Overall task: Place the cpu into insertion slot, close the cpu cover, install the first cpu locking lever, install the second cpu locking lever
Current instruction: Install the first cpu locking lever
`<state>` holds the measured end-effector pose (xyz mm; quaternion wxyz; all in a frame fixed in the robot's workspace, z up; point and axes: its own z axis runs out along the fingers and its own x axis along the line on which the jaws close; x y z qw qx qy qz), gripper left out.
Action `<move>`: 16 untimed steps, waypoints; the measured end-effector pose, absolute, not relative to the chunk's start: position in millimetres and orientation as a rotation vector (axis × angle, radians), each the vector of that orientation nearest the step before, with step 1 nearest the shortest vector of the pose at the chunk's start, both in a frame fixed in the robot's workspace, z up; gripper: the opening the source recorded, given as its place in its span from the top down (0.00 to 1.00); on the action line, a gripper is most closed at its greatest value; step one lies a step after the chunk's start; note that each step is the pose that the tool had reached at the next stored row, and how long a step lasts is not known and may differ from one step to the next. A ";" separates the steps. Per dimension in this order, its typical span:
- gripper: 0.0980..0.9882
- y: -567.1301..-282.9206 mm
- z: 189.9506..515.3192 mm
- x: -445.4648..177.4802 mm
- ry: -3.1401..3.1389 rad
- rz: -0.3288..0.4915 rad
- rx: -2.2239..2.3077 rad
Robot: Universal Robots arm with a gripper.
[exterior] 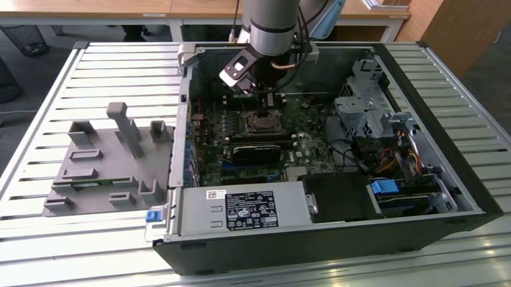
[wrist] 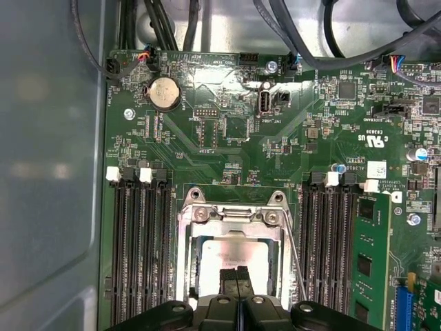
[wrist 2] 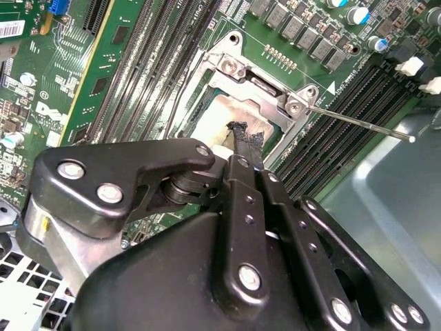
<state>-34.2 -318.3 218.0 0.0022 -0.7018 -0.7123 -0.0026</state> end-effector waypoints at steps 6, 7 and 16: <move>0.98 -318.3 220.8 -34.2 -2.235 -0.008 -2.202; 0.98 -318.3 221.3 -34.2 -2.235 -0.008 -2.202; 0.98 -318.3 226.5 -34.2 -2.235 -0.008 -2.202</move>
